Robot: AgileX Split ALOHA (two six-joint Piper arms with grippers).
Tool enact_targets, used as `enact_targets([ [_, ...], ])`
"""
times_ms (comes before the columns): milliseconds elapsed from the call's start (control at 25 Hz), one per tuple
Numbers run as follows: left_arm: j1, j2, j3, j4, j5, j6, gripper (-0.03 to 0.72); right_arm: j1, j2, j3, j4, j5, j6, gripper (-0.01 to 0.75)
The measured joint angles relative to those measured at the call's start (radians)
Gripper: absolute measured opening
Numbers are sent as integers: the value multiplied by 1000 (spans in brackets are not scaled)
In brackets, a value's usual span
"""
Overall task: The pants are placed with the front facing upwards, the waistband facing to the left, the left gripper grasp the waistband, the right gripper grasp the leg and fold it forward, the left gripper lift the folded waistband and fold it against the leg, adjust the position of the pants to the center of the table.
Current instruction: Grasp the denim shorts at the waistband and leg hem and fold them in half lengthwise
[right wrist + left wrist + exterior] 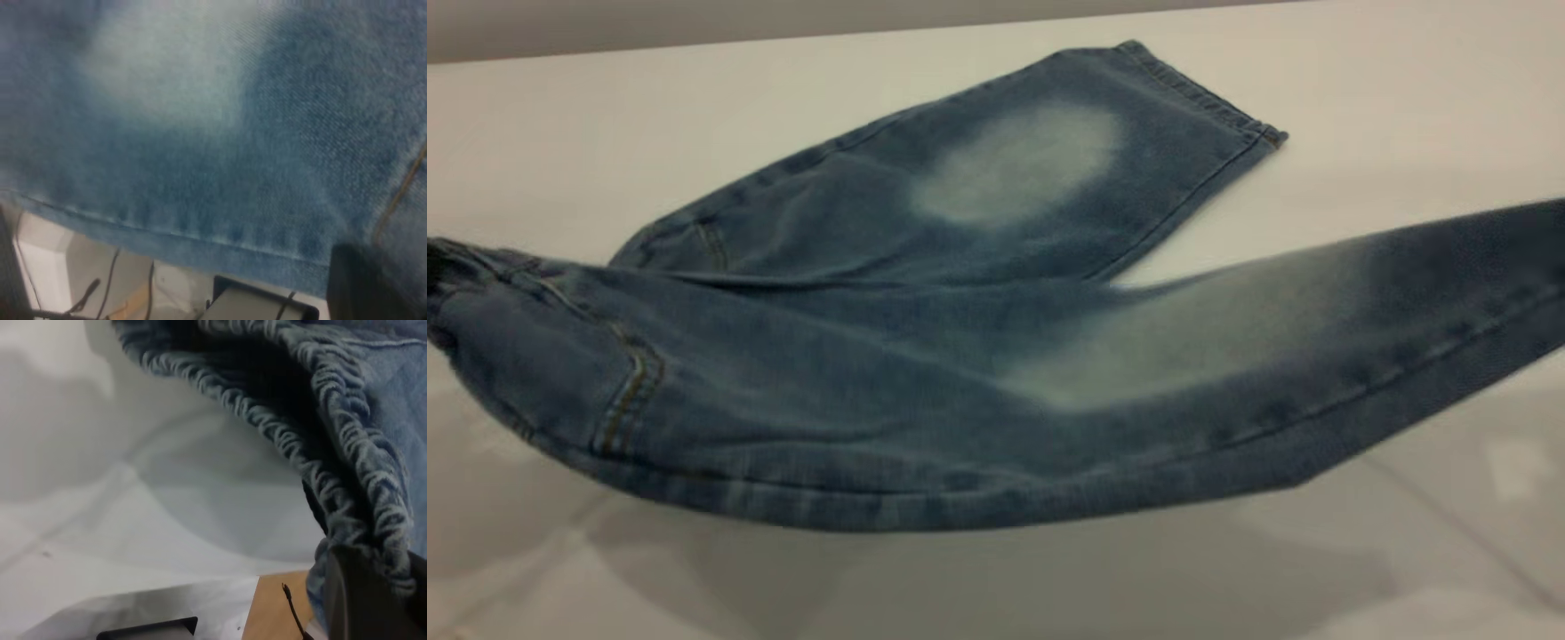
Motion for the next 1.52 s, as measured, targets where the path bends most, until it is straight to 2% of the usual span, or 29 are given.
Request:
enact_targets([
  [440,0,-78,0,-160,-69,-21,104,0,87,-215,18,-86,-1,25],
  [920,2,-76,0,-433,-254,-20,104,5,480,-533,187,-107,-103,25],
  [1120,2,-43,-1,-464,-328,-81,104,6,638,-676,228,-92,-105,25],
  [1520,2,89,-1,-582,-453,-71,104,95,863,-902,252,-80,-79,25],
])
